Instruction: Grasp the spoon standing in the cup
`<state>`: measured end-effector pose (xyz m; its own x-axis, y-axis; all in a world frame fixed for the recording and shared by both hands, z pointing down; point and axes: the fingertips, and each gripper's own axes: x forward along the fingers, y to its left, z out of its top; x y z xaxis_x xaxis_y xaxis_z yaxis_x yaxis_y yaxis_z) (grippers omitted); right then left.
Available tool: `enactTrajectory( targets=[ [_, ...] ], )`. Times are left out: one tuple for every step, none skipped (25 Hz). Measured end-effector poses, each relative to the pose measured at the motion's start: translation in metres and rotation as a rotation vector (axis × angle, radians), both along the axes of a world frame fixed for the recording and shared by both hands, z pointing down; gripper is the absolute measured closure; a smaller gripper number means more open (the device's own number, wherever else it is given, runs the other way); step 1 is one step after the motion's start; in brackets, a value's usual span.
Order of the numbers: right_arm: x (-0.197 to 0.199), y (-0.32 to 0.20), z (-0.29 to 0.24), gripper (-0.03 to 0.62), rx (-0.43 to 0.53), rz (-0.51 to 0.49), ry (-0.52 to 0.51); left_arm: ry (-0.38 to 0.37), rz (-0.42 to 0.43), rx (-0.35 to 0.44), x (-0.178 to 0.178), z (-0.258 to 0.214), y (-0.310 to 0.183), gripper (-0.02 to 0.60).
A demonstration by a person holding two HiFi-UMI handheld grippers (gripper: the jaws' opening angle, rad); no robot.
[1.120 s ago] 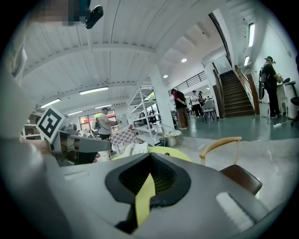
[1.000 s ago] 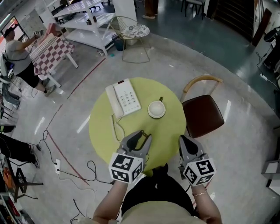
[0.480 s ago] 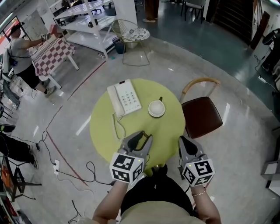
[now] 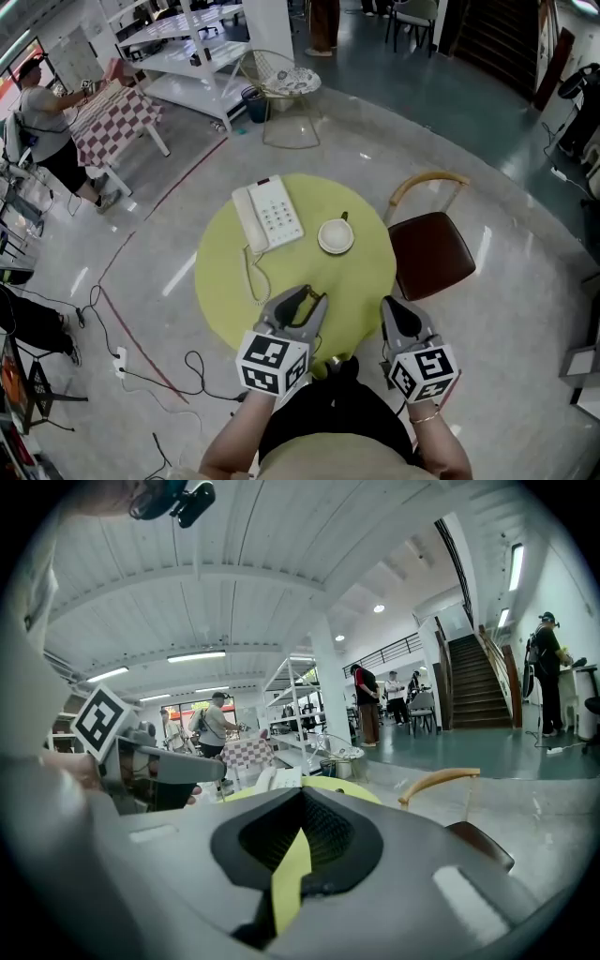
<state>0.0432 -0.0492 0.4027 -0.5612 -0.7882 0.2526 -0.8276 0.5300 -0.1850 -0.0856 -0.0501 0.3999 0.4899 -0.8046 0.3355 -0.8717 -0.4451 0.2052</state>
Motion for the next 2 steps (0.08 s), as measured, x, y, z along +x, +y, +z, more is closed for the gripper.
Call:
enactTrajectory(
  targets=[
    [0.0005,0.0004,0.0000,0.597,0.002,0.001,0.000,0.000,0.001,0.002,0.0007,0.0001,0.0004,0.442],
    [0.0010,0.0007,0.0000,0.597,0.003,0.001,0.000,0.000,0.002,0.003,0.0014,0.0002,0.0007,0.442]
  ],
)
